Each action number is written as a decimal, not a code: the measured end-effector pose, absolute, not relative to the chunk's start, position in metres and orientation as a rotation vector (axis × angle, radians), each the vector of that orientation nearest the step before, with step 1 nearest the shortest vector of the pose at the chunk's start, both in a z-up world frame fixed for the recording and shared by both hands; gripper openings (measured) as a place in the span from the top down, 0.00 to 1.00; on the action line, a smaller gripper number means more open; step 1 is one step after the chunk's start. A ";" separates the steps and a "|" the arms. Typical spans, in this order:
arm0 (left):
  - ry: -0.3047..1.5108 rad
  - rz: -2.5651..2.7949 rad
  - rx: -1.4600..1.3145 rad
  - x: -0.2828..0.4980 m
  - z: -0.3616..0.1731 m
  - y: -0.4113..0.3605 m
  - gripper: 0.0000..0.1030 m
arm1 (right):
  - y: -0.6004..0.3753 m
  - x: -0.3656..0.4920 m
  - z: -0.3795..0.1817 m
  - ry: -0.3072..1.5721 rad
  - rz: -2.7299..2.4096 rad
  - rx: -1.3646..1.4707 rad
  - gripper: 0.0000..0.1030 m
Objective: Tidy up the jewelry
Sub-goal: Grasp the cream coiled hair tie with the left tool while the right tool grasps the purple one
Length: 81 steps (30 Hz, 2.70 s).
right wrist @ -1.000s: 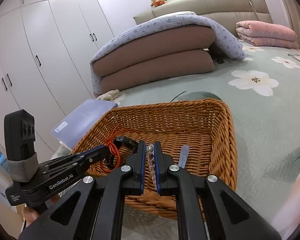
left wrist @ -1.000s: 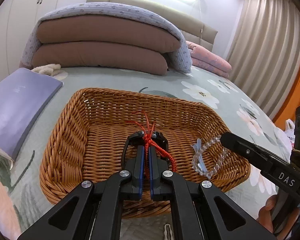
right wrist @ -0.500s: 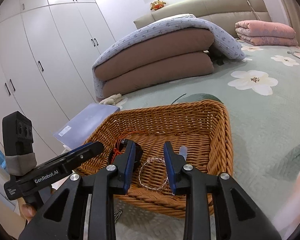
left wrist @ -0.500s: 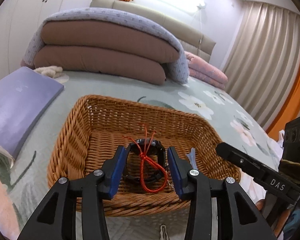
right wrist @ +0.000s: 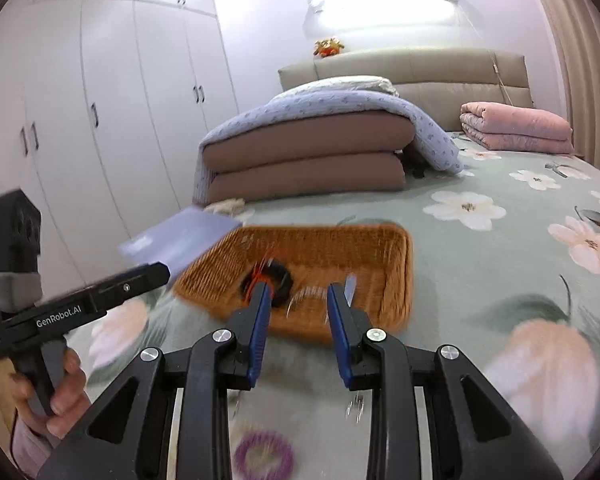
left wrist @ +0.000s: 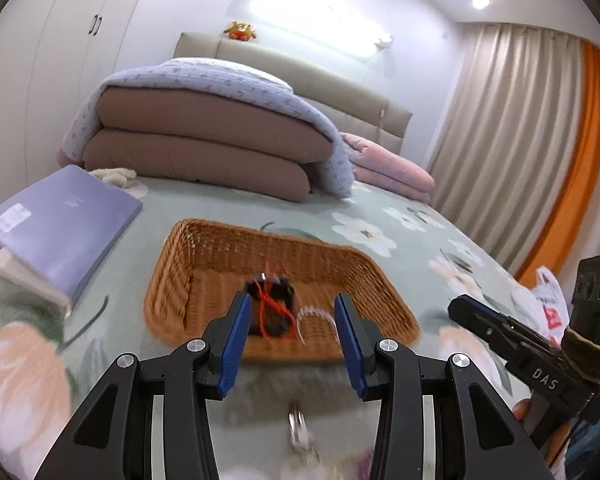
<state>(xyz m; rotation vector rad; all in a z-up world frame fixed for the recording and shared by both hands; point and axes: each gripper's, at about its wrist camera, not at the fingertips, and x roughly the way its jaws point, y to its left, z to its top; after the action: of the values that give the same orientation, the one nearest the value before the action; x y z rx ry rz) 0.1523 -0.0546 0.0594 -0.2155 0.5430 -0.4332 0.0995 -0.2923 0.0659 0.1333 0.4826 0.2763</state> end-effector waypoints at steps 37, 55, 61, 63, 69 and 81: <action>0.918 -0.542 -0.217 0.100 -0.048 -0.059 0.69 | -0.269 0.082 -0.037 0.827 0.324 0.090 0.69; 0.895 -0.488 -0.047 0.093 -0.047 -0.082 0.86 | -0.255 0.089 -0.044 0.855 0.327 0.011 0.84; 0.862 -0.502 -0.083 0.091 -0.042 -0.077 0.89 | -0.259 0.087 -0.043 0.840 0.335 0.038 0.87; 0.844 -0.509 -0.118 0.090 -0.038 -0.070 0.89 | -0.262 0.086 -0.040 0.823 0.342 0.059 0.87; 0.827 -0.538 -0.193 0.092 -0.034 -0.059 0.89 | -0.271 0.080 -0.029 0.757 0.380 0.127 0.87; 0.759 -0.614 -0.319 0.089 -0.024 -0.046 0.89 | -0.275 0.076 -0.019 0.705 0.397 0.170 0.87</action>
<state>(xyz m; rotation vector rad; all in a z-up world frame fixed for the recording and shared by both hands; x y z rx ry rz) 0.0891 -0.0460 -0.0241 -0.3193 0.7589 -0.6143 0.0757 -0.2755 -0.0194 0.1702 0.7049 0.3975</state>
